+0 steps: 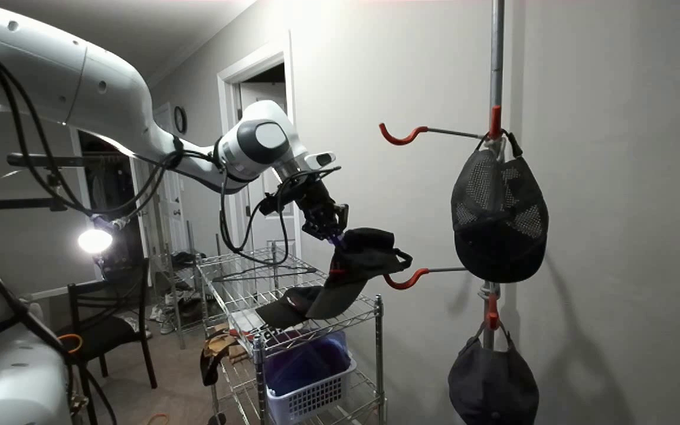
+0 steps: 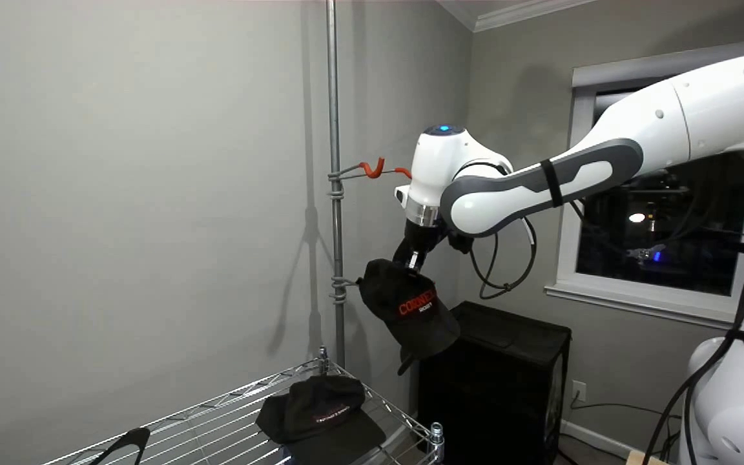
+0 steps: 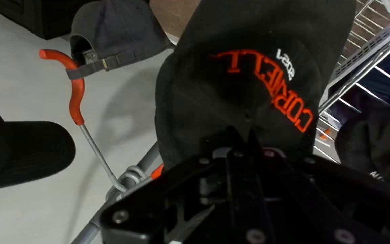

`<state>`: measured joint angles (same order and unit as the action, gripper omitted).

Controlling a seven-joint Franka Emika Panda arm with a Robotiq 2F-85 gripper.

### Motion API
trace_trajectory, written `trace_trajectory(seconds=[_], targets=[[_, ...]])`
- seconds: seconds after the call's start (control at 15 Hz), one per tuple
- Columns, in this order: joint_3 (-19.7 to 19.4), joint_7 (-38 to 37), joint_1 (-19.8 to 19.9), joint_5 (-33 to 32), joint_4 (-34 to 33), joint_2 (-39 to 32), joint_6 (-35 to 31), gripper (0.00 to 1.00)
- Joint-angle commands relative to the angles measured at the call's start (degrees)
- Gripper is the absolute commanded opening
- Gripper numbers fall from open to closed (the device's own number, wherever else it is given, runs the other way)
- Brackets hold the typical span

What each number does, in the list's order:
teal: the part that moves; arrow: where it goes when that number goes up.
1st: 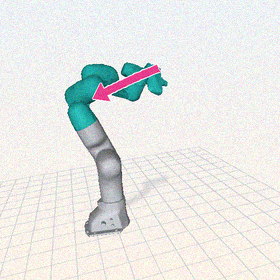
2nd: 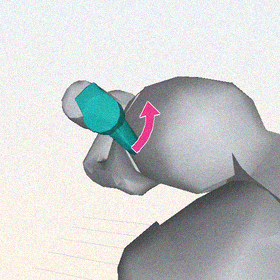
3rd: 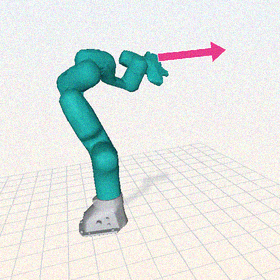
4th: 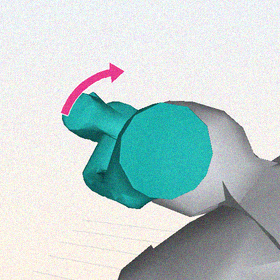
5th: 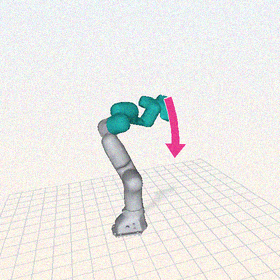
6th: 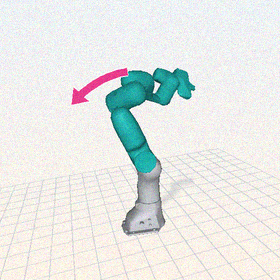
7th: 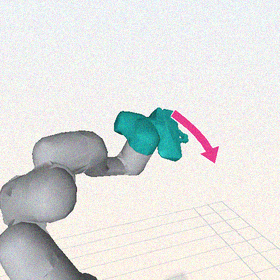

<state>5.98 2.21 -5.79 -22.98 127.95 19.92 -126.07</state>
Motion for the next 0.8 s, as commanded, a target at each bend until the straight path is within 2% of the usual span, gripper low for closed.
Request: trace_trajectory(seconds=[0.0, 0.27, 0.6, 0.73], targets=[[-1.62, 0.89, 2.60, -1.05, 4.49, 2.19, -3.19, 0.03], [-3.23, 1.83, 3.95, -0.53, 7.23, 1.86, -4.44, 0.03], [-4.46, 4.94, 3.31, 1.47, 9.03, 0.65, -8.43, 0.03], [-5.10, 6.67, 2.85, 2.70, 9.66, 0.36, -11.99, 0.03]])
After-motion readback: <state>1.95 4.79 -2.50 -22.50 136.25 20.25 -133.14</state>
